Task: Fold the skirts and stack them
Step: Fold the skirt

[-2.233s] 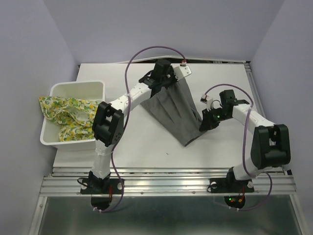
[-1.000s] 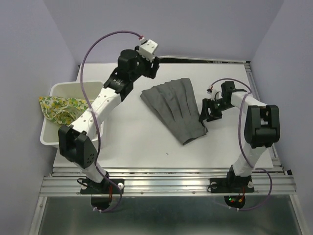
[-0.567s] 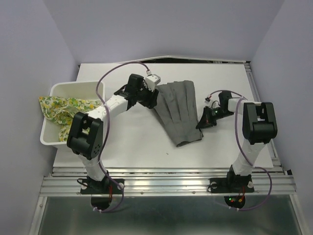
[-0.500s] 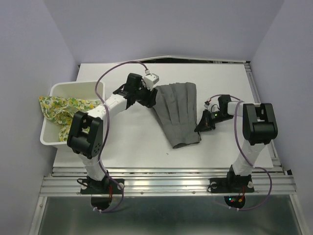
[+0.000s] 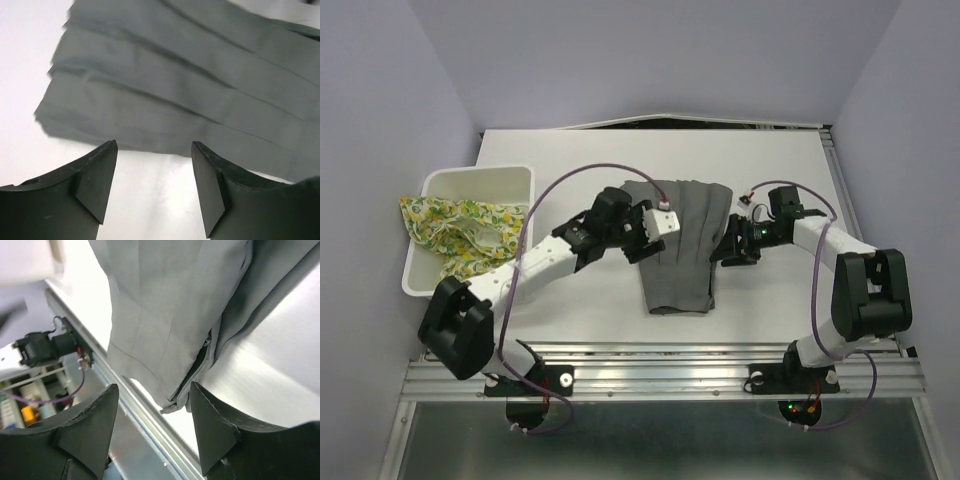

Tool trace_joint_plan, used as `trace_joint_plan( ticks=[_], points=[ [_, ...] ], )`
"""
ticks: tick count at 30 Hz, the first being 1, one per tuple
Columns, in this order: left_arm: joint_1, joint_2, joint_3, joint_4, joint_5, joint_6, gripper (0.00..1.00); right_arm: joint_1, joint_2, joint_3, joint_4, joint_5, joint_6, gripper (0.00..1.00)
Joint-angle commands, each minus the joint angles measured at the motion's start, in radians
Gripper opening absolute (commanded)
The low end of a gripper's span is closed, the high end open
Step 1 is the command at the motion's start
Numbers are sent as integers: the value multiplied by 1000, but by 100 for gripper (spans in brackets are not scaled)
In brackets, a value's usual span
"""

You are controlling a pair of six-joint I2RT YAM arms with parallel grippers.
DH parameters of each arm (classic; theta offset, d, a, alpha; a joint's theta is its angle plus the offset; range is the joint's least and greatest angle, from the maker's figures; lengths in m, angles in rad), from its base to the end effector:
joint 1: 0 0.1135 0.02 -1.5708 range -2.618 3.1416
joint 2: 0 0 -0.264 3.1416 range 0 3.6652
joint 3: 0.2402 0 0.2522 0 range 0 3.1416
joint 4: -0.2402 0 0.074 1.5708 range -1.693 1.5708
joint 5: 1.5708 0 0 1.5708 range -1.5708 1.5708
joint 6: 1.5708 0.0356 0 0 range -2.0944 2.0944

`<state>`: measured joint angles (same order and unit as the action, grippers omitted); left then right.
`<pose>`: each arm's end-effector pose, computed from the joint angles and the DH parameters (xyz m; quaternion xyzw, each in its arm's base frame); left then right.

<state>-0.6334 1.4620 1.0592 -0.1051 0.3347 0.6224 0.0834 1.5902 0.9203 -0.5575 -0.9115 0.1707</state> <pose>0.2625 -0.2073 0.2828 0.5677 0.6383 -0.1463 0.4989 0.2833 0.0519 0.1822 -0.0365 0.8872 0.4496 0.0972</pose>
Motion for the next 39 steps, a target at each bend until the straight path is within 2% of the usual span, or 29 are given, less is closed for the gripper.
trace_joint_plan(
  ticks=[1,4,7,10,11,14,23,29,36,38,39],
  points=[
    [-142,-124,-152,39,-71,125,73,-7,-19,40,-28,134,-29,63],
    [-250,-153,-226,47,-146,154,73,-7,-29,69,-25,166,-68,58],
    [-324,-181,-274,96,-221,154,73,-7,-47,112,40,73,-31,54],
    [-432,-164,-306,156,-308,119,73,29,17,182,33,34,-54,53],
    [-487,-131,-309,168,-380,97,73,41,61,204,36,27,-53,51],
    [-546,-54,-294,218,-462,70,73,67,147,219,73,29,-60,50],
    [-620,73,-240,214,-416,73,72,76,275,261,99,88,-77,46],
    [-620,136,-220,191,-375,89,63,85,341,272,99,161,-71,42],
    [-615,257,-180,174,-399,69,59,85,389,285,93,180,-60,41],
    [-615,274,-176,173,-401,66,55,85,392,290,90,183,-62,41],
    [-611,290,-173,170,-399,63,50,85,393,292,87,184,-63,41]
  ],
)
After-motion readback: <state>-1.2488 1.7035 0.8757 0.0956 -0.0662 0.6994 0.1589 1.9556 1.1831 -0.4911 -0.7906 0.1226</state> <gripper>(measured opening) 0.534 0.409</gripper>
